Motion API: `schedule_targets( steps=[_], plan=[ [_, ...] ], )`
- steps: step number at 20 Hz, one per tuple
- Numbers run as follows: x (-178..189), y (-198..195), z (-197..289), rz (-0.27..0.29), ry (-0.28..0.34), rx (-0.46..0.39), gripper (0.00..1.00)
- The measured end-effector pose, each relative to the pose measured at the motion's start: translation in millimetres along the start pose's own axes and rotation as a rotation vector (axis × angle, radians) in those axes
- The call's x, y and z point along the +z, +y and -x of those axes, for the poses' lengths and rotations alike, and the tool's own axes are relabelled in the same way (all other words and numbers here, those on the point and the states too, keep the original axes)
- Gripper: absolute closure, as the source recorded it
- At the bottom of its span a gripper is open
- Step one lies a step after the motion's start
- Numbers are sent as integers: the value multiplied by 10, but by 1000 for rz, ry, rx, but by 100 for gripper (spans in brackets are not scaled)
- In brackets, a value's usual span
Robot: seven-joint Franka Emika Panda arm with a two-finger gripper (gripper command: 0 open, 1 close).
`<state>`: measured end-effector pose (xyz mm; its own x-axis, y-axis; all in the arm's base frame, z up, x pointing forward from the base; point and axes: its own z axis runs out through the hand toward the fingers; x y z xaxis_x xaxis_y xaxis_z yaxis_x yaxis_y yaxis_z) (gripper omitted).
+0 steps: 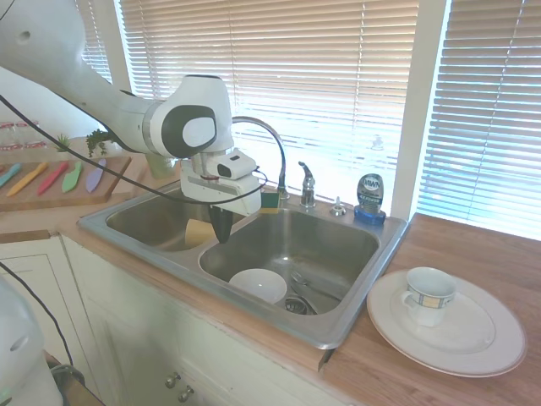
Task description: Turn off the faucet
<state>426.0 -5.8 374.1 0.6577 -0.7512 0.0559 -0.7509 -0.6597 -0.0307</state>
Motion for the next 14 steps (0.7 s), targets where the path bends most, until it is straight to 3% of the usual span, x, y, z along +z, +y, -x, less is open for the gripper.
schedule_targets(
  steps=[6,14],
  plan=[
    [-172,-238,-156,-53,66,-4,100],
    [-351,-1098,-784,-203,290,-4,100]
  ],
)
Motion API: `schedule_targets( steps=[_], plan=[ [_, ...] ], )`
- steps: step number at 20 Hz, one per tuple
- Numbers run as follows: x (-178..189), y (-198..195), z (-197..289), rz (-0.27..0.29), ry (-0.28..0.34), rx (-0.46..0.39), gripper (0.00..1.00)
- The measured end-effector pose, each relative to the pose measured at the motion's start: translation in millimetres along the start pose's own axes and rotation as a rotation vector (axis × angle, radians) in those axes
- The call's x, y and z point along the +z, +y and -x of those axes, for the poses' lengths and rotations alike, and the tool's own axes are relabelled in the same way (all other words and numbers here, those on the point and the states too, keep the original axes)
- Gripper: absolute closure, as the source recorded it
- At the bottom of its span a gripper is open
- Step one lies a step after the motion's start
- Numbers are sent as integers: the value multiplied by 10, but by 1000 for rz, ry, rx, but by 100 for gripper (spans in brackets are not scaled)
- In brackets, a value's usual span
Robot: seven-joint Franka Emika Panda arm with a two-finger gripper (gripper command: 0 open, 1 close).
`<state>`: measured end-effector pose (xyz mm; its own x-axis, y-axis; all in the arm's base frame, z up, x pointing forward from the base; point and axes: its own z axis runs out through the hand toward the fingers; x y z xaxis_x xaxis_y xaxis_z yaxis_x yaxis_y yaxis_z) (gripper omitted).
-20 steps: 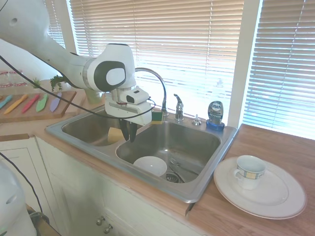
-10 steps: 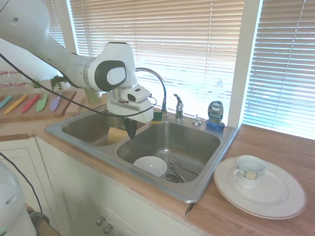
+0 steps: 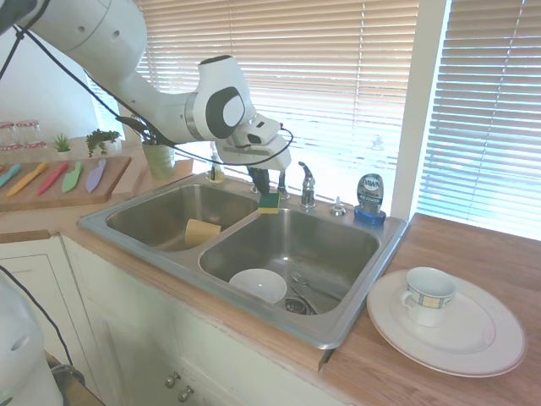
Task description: Turn off the faucet
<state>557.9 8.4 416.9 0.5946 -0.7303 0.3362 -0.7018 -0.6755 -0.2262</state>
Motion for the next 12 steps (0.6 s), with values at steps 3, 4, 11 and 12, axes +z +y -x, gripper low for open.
schedule_targets(
  steps=[3,4,11,12],
  plan=[
    [67,-235,-239,-75,69,6,100],
    [81,-308,-302,-92,86,5,100],
    [46,-744,-649,-160,144,17,100],
    [39,-802,-705,-165,150,19,100]
  ],
)
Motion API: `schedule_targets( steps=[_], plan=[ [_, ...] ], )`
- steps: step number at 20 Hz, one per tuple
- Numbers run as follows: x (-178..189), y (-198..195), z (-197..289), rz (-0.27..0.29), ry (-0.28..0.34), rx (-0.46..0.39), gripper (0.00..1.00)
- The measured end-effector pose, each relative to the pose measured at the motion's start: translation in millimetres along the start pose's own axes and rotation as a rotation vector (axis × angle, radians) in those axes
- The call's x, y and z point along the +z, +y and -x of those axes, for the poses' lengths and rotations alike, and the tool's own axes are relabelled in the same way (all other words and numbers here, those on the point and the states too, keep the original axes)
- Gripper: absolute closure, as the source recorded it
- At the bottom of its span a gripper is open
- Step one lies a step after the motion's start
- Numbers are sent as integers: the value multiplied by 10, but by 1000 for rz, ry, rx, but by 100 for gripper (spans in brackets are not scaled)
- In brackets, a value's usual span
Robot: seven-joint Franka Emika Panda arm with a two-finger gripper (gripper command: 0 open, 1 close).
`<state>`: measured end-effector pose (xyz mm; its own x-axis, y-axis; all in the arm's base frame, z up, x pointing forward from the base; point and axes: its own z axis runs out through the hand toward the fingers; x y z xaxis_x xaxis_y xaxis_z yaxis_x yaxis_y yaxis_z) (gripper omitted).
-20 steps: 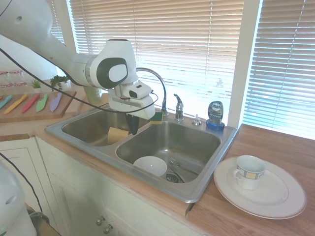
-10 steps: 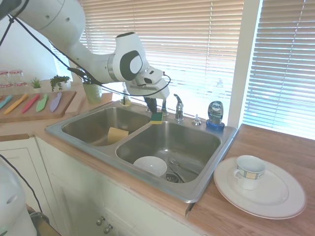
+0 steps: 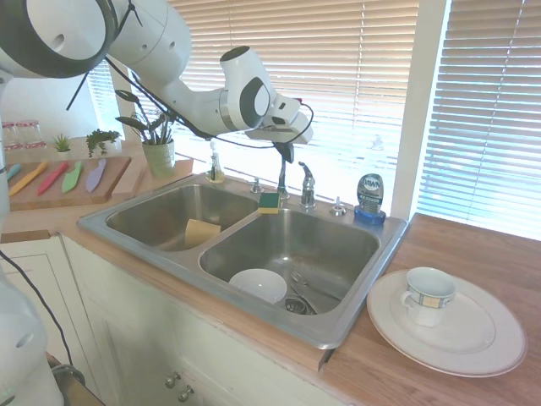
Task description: Turn off the faucet
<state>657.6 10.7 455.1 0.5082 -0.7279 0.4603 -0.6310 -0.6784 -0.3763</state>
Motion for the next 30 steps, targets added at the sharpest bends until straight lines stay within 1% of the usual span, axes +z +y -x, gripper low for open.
schedule_targets(
  steps=[3,7,14,21,30],
  plan=[
    [38,-153,-140,-2,10,5,100],
    [181,-249,-225,12,11,15,100],
    [447,-117,-271,38,-9,36,100],
    [523,-59,-285,38,-28,48,100],
    [559,-99,-217,30,-35,23,100]
  ],
)
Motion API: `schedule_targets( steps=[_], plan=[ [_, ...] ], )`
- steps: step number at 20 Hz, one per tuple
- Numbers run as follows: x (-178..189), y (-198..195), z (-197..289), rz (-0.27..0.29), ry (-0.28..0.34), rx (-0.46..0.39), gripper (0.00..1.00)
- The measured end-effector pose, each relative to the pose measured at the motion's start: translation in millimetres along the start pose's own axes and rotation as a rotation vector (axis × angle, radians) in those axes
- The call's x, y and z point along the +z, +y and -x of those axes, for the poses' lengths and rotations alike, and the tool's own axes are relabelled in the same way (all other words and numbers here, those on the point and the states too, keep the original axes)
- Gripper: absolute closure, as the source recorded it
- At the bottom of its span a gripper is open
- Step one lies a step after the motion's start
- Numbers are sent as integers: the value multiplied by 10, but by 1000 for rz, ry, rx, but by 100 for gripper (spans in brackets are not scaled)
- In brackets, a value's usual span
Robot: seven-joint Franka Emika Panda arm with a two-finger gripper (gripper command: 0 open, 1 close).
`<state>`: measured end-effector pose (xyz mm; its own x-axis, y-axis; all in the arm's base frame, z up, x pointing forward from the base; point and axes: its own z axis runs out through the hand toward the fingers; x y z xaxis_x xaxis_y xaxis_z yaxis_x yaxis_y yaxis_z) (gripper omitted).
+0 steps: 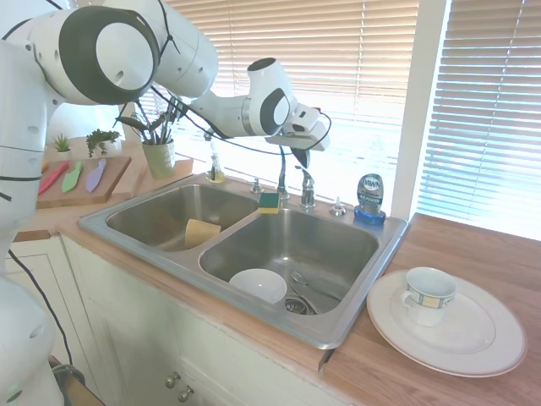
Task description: Turn off the faucet
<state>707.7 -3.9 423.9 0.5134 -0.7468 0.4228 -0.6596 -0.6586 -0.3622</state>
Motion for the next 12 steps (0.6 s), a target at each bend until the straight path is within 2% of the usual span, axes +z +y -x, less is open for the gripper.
schedule_targets(
  steps=[7,12],
  plan=[
    [124,50,136,13,-20,-7,100],
    [152,124,161,-9,-10,5,100]
  ],
)
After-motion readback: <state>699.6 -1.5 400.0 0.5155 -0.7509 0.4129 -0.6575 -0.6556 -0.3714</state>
